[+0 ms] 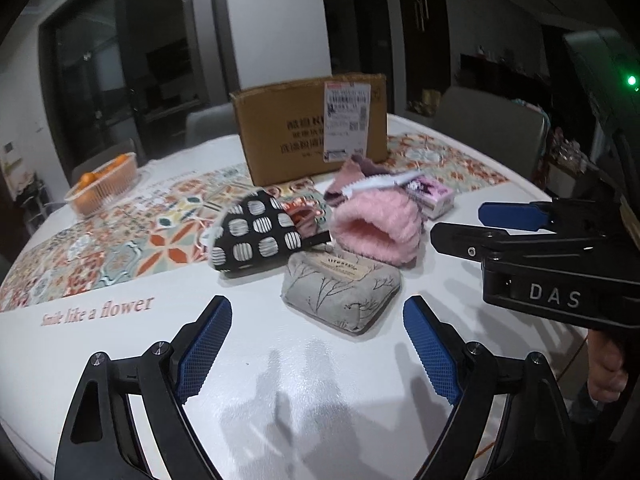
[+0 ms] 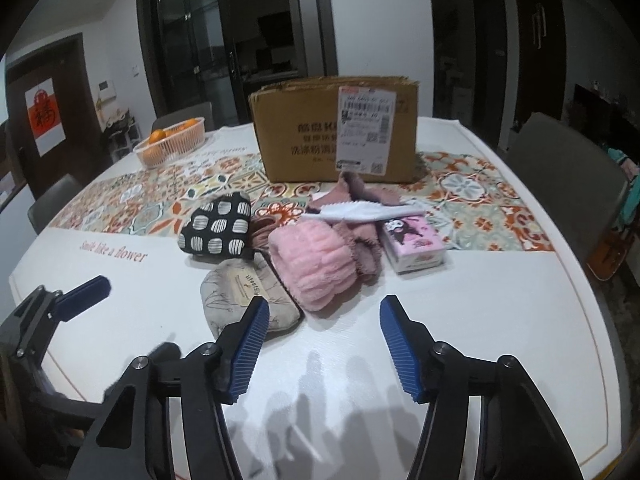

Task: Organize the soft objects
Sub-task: 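Move the left tool to the grey pouch while the right tool approaches the pink hat, then grasp the grey pouch with the left tool while the right tool grasps the pink hat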

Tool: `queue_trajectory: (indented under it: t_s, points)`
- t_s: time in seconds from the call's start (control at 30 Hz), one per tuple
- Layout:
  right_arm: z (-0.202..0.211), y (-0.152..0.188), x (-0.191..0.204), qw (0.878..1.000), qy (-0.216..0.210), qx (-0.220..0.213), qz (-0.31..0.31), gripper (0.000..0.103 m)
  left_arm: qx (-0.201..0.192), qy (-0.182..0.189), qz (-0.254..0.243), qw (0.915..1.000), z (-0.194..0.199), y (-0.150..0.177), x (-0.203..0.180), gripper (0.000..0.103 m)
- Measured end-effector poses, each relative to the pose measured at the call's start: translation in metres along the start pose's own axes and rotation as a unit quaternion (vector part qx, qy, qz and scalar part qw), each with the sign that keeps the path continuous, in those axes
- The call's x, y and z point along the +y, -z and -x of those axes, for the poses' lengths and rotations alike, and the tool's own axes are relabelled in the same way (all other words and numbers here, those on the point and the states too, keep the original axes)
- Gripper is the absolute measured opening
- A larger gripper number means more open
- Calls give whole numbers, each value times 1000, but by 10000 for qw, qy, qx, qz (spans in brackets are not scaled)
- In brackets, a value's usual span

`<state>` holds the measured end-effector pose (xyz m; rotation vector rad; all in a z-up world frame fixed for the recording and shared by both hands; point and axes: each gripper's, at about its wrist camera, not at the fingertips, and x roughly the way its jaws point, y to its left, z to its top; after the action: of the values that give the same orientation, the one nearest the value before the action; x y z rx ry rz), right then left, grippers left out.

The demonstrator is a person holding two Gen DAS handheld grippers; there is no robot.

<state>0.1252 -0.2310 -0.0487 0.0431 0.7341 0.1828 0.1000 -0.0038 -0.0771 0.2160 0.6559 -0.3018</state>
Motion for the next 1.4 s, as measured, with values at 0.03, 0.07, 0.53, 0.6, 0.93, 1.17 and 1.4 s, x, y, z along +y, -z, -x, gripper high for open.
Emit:
queue_trajectory:
  t_s: [0.03, 0.07, 0.53, 0.6, 0.93, 1.17, 1.4]
  points:
    - [-4, -1, 1, 10000, -19, 51, 8, 57, 44, 37, -38, 10000, -5, -1, 1, 88]
    - [-8, -1, 2, 10000, -28, 92, 14, 56, 103, 48, -61, 9999, -10, -2, 3, 88]
    - [-51, -12, 6, 9983, -133, 572, 7, 51, 510, 655, -763, 9936, -56, -12, 5, 88]
    - [-58, -14, 4, 9977, -194, 653, -27, 48, 556, 713, -819, 9925, -61, -14, 4, 88]
    - [-76, -20, 0, 9964, -201, 803, -155, 37, 809, 1074, -699, 9884, -83, -17, 5, 65]
    - [-79, -19, -4, 9961, -149, 828, -278, 19, 809, 1130, -249, 9900, -83, -14, 11, 47]
    - [-69, -19, -6, 9968, -145, 712, -348, 15, 774, 1022, 411, 9909, -75, -11, 17, 32]
